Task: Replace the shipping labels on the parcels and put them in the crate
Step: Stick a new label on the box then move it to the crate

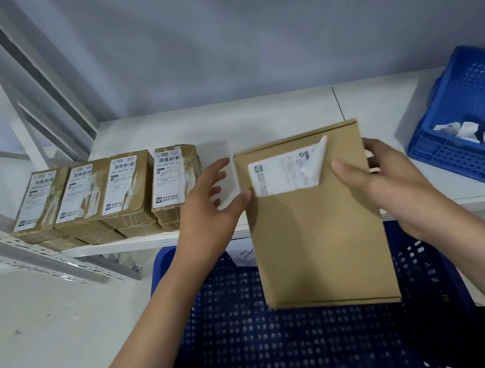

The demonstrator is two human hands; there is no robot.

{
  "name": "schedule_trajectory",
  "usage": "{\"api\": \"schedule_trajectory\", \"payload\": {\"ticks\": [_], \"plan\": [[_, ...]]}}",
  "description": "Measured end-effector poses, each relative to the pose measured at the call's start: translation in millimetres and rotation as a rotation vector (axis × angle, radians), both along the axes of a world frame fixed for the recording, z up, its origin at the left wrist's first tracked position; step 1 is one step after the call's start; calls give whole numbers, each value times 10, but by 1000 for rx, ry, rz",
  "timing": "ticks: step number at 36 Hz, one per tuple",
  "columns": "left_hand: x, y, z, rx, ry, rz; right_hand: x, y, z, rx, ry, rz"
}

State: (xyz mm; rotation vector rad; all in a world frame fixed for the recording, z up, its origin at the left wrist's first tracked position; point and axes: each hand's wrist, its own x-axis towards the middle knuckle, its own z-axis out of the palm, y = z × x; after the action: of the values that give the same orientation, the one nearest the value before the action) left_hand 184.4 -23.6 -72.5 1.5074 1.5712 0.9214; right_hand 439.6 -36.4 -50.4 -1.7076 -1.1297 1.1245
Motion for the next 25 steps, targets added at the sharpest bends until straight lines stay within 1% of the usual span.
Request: {"api": "schedule_trajectory", "payload": {"ticks": [4, 8, 11, 13, 18, 22, 25], "plan": [[53, -13, -19, -52, -70, 32, 87, 41, 6, 16, 144, -201], [113, -43, -78, -115, -31, 49, 73, 11, -27, 41, 258, -389], [202, -98, -83, -206, -51, 71, 51, 2, -21, 41, 335, -489], [270, -147, -95, -303, -126, 104, 30, -5, -28, 45, 383, -522], [425, -260, -99, -527, -402, 147, -91, -65, -42, -6, 532, -562], [478, -319, -102, -637, -526, 114, -157, -77, -77, -67, 648, -587], [472, -308, -117, -621, -661, 178, -205, -94, -106, -106, 673, -549]]}}
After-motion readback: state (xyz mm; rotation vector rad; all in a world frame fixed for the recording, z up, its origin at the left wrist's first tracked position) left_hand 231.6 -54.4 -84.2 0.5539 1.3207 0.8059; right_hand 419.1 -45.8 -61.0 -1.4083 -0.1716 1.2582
